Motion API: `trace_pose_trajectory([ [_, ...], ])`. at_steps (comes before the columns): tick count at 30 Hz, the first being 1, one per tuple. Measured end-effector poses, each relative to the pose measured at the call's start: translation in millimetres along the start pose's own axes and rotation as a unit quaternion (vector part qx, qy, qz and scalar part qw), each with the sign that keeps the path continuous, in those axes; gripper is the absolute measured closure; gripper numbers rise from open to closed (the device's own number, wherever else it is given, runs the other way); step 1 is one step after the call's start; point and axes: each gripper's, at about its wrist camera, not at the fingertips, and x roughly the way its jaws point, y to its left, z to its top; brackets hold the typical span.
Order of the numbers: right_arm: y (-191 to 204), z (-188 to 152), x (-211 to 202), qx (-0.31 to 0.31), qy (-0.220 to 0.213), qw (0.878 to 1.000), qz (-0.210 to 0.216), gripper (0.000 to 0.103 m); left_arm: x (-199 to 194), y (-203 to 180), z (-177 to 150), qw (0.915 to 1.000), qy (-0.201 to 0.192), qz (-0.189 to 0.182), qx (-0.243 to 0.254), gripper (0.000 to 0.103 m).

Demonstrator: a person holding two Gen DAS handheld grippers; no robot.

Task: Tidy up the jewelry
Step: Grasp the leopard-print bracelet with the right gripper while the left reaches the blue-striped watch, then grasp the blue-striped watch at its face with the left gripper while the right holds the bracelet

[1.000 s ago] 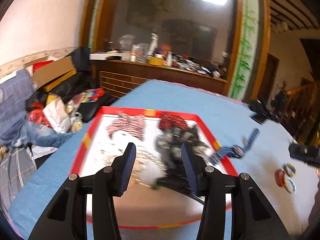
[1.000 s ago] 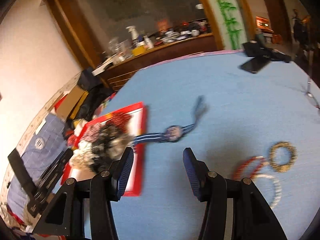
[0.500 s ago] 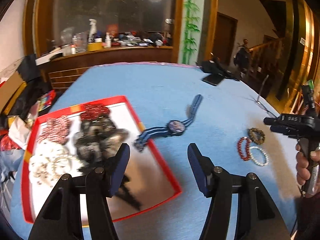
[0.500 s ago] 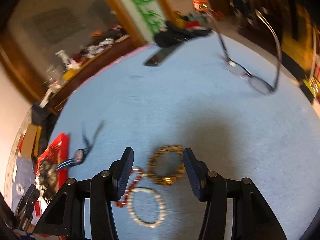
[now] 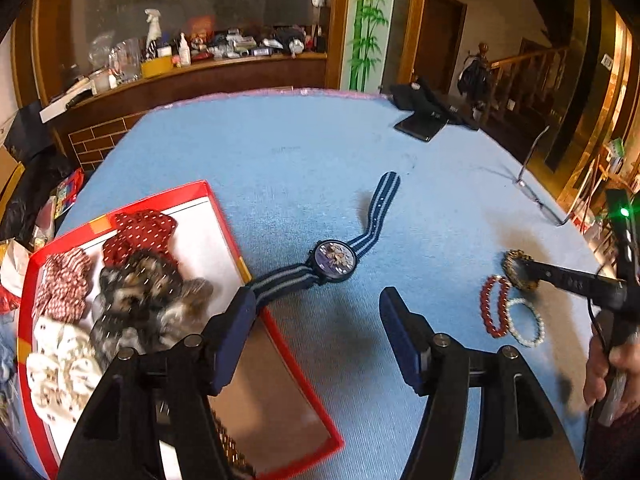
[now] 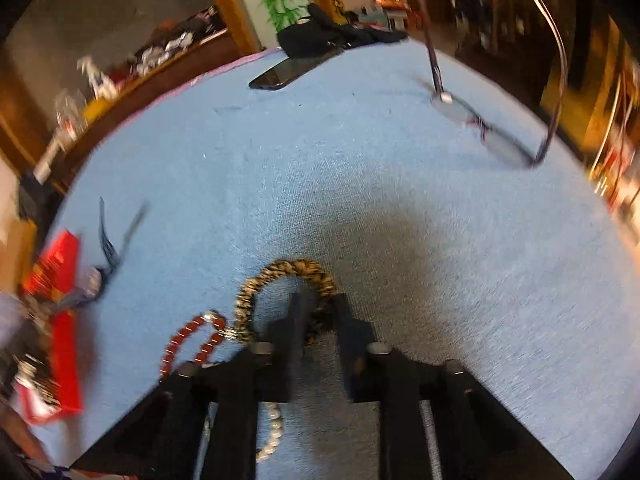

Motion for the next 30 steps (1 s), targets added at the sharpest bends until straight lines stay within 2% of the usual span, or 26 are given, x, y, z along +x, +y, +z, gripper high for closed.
trace_pose_trajectory([
  [7, -4, 0, -1, 0.006, -0.002, 1.0, 0.003, 0.096, 55, -22, 24, 0.9955, 0.076, 0.021, 0.052, 0.036],
  [10, -2, -2, -1, 0.001, -0.001, 1.0, 0.005, 0.096, 75, -34, 30, 0.9913, 0.085, 0.062, 0.078, 0.036],
  [15, -3, 1, 0, 0.011, 0.003, 1.0, 0.016, 0.096, 99, -36, 36, 0.9871, 0.117, 0.079, 0.075, 0.036],
  [17, -4, 1, 0, 0.012, 0.005, 1.0, 0.021, 0.096, 100, -40, 36, 0.9874, 0.11, 0.08, 0.08, 0.037],
  [20, -6, 0, -1, 0.016, 0.008, 0.999, 0.03, 0.096, 99, -42, 34, 0.989, 0.107, 0.07, 0.074, 0.053],
  [21, -5, -1, -1, 0.016, 0.009, 0.999, 0.031, 0.096, 98, -45, 33, 0.9893, 0.105, 0.072, 0.072, 0.063],
  [24, -6, -1, -2, 0.019, 0.01, 0.999, 0.035, 0.096, 91, -59, 23, 0.9902, 0.104, 0.066, 0.067, 0.065],
  [28, -9, -1, -4, 0.025, 0.008, 0.999, 0.035, 0.096, 72, -91, 2, 0.9925, 0.102, 0.007, 0.067, 0.081],
  [29, -9, -1, -5, 0.026, 0.008, 0.999, 0.036, 0.096, 70, -98, -2, 0.9927, 0.101, -0.006, 0.067, 0.081],
  [30, -9, -1, -5, 0.026, 0.008, 0.999, 0.036, 0.096, 65, -104, -8, 0.993, 0.09, 0.003, 0.076, 0.081],
])
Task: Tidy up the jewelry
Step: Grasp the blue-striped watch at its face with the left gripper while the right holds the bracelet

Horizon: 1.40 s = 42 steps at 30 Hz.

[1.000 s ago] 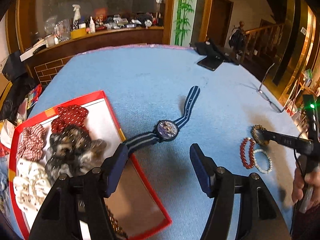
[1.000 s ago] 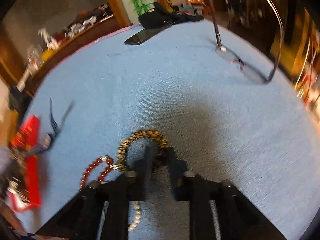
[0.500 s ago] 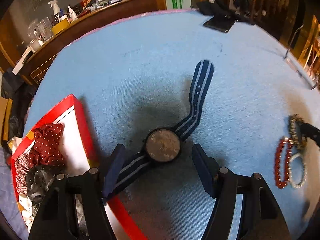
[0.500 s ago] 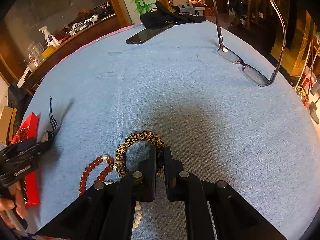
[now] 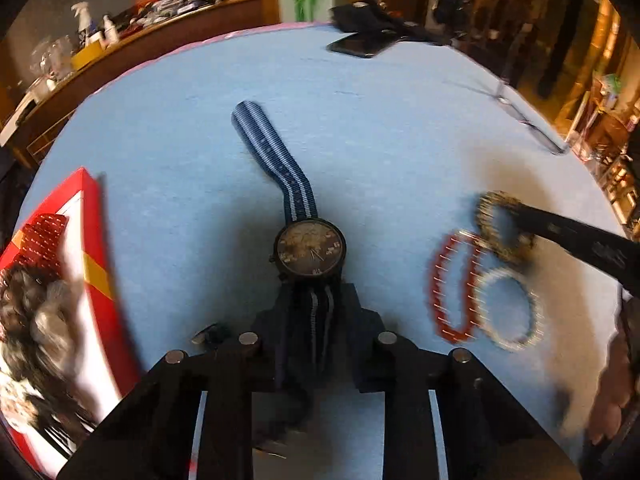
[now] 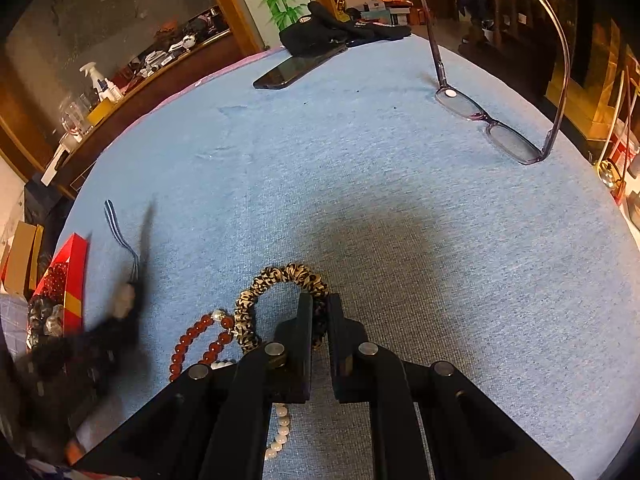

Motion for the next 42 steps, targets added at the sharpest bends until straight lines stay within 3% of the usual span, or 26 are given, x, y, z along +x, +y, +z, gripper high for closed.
trace_pose_trajectory([
  [2, 0, -1, 1, 0.0, 0.002, 1.0, 0.0, 0.096, -3, -6, -4, 0.9997, -0.011, 0.018, 0.011, 0.081],
  [4, 1, 0, 1, 0.0, 0.003, 1.0, -0.001, 0.096, -4, 1, -5, 0.9999, -0.01, 0.008, -0.002, 0.079],
  [10, 1, 1, 1, 0.0, 0.004, 1.0, -0.001, 0.096, -20, 29, -6, 0.9976, -0.044, -0.013, -0.052, 0.042],
  [12, 2, 1, 2, -0.001, 0.004, 1.0, -0.002, 0.096, -18, 33, -3, 0.9971, -0.047, -0.013, -0.059, 0.04],
  [18, 2, 2, 3, -0.001, 0.003, 1.0, -0.002, 0.096, 10, 18, 11, 0.9989, -0.017, -0.005, -0.044, 0.04],
  [21, 3, 2, 3, -0.004, 0.002, 1.0, -0.006, 0.096, 14, 8, 14, 0.9988, -0.035, 0.022, -0.028, 0.04],
  [24, 4, 2, 4, -0.009, 0.002, 1.0, -0.007, 0.096, 13, 9, 11, 0.998, -0.053, 0.004, -0.034, 0.061],
  [32, 13, -1, -7, -0.024, -0.027, 0.999, 0.009, 0.096, 6, 27, 2, 0.9944, -0.079, -0.024, -0.065, 0.062],
  [42, 31, -7, -40, -0.058, -0.105, 0.991, 0.059, 0.096, -41, 31, -4, 0.9789, -0.192, 0.034, -0.061, 0.062],
])
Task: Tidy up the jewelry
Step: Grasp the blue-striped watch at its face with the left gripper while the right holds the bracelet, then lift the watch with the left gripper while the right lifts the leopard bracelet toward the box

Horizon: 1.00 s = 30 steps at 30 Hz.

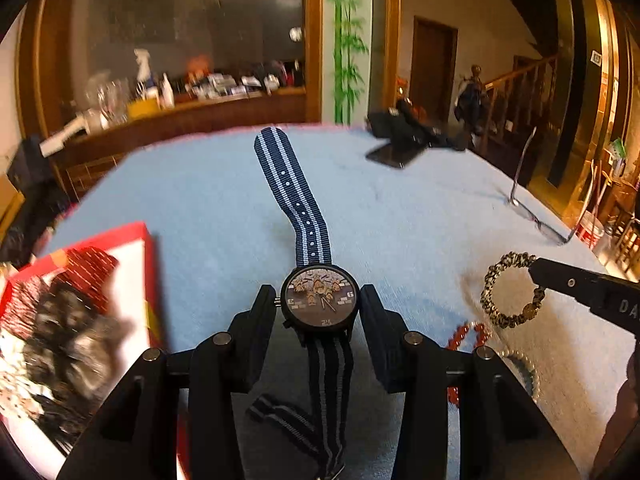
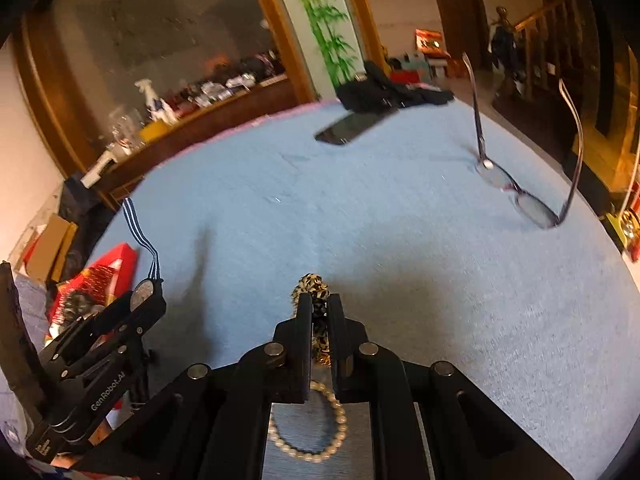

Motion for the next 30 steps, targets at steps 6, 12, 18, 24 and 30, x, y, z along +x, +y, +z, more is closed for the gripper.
trace_pose_trajectory([
  [6, 18, 0, -27, -0.03, -0.07, 0.997, 0.027, 0.095, -8, -1, 2, 0.9994, -0.022, 0.022, 0.012, 0.062],
  [12, 27, -1, -30, -0.044, -0.08, 0.995, 0.038, 0.095, -6, -3, 1, 0.999, -0.021, 0.035, 0.019, 0.062],
  [18, 26, 0, -29, -0.044, -0.08, 0.995, 0.041, 0.095, -7, -3, 0, 0.9986, -0.024, 0.042, 0.023, 0.062],
  [24, 28, -3, -30, -0.048, -0.08, 0.995, 0.04, 0.095, -8, -5, -1, 0.9984, -0.026, 0.044, 0.025, 0.062],
  [30, 30, -3, -29, -0.05, -0.077, 0.995, 0.04, 0.095, -9, -4, -1, 0.9983, -0.026, 0.046, 0.024, 0.062],
])
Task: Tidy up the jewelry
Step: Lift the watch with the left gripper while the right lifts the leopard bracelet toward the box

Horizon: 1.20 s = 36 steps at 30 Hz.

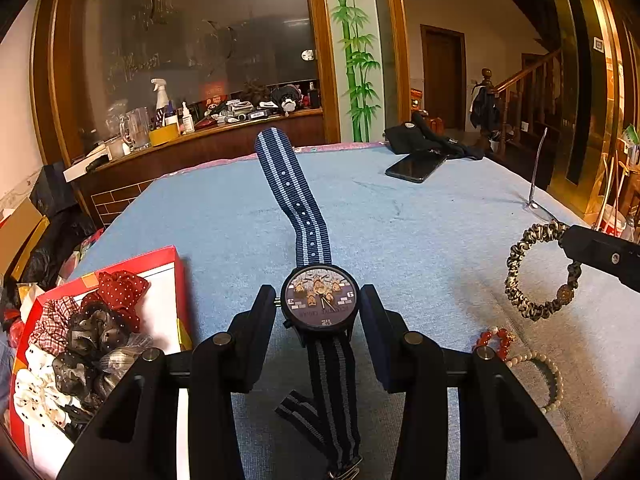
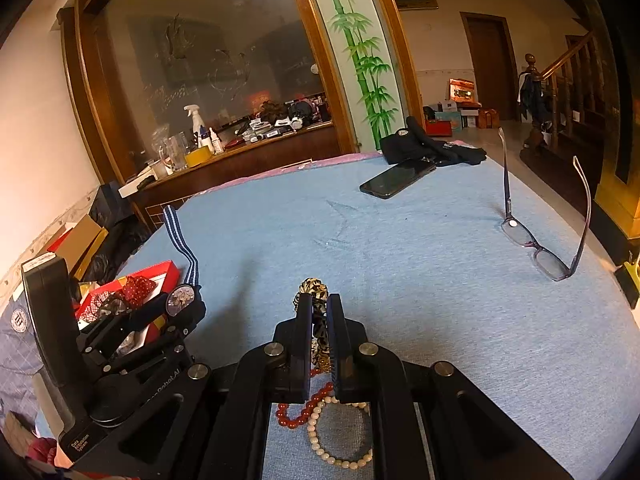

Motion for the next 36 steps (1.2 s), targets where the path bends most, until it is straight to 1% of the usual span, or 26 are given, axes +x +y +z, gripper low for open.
trace_pose_trajectory([
  [36, 2.6, 0.5, 1.2, -0.004, 0.001, 1.0, 0.011, 0.095, -1.2, 0.6, -1.1, 1.0, -0.001, 0.002, 0.002, 0.062],
])
